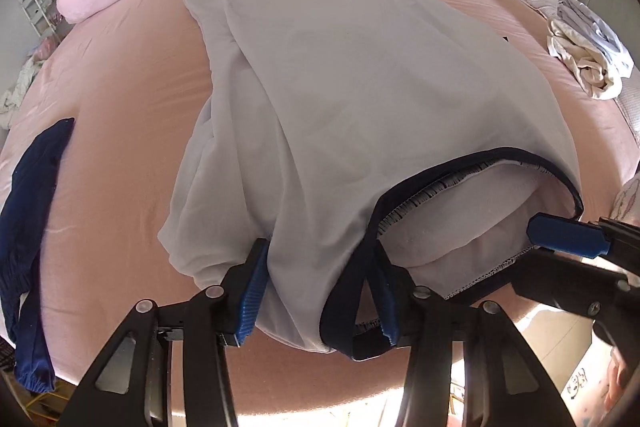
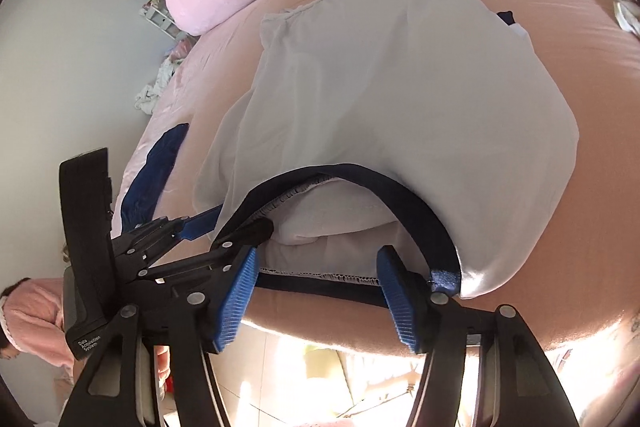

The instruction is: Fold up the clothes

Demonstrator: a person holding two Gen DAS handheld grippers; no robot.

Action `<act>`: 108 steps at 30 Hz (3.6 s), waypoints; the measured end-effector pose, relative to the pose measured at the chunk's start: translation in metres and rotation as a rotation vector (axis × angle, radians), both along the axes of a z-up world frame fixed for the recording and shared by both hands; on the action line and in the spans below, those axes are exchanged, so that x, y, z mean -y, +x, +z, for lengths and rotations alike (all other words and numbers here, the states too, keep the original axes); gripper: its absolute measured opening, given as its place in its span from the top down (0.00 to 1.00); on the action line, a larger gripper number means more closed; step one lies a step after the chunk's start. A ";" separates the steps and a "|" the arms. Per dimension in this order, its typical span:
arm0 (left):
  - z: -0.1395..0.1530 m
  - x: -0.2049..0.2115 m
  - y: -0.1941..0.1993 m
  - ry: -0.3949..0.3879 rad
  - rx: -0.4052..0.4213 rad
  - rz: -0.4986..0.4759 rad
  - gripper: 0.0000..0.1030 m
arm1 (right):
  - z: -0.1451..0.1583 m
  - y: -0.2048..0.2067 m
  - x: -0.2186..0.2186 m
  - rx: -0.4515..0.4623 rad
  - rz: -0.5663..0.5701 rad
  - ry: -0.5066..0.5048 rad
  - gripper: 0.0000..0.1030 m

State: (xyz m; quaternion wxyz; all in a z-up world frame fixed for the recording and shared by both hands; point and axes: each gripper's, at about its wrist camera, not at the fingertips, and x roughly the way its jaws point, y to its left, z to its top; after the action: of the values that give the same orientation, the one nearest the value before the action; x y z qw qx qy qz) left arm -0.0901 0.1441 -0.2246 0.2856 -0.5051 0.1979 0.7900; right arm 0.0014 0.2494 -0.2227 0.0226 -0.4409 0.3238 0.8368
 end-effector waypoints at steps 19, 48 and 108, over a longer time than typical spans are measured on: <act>0.046 0.043 -0.008 0.097 0.090 0.159 0.80 | -0.014 -0.050 -0.003 0.152 -0.049 0.175 0.56; 0.063 -0.032 -0.002 0.049 0.055 -0.312 0.33 | -0.017 -0.050 -0.015 0.008 -0.096 0.204 0.56; 0.034 -0.068 -0.043 0.170 0.247 -0.383 0.90 | -0.029 -0.049 -0.023 -0.198 -0.189 0.147 0.81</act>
State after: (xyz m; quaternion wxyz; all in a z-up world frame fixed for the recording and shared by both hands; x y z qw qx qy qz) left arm -0.1332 0.2120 -0.1902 0.4936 -0.5253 0.1863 0.6676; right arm -0.0481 0.2721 -0.2513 0.1014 -0.3207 0.3022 0.8919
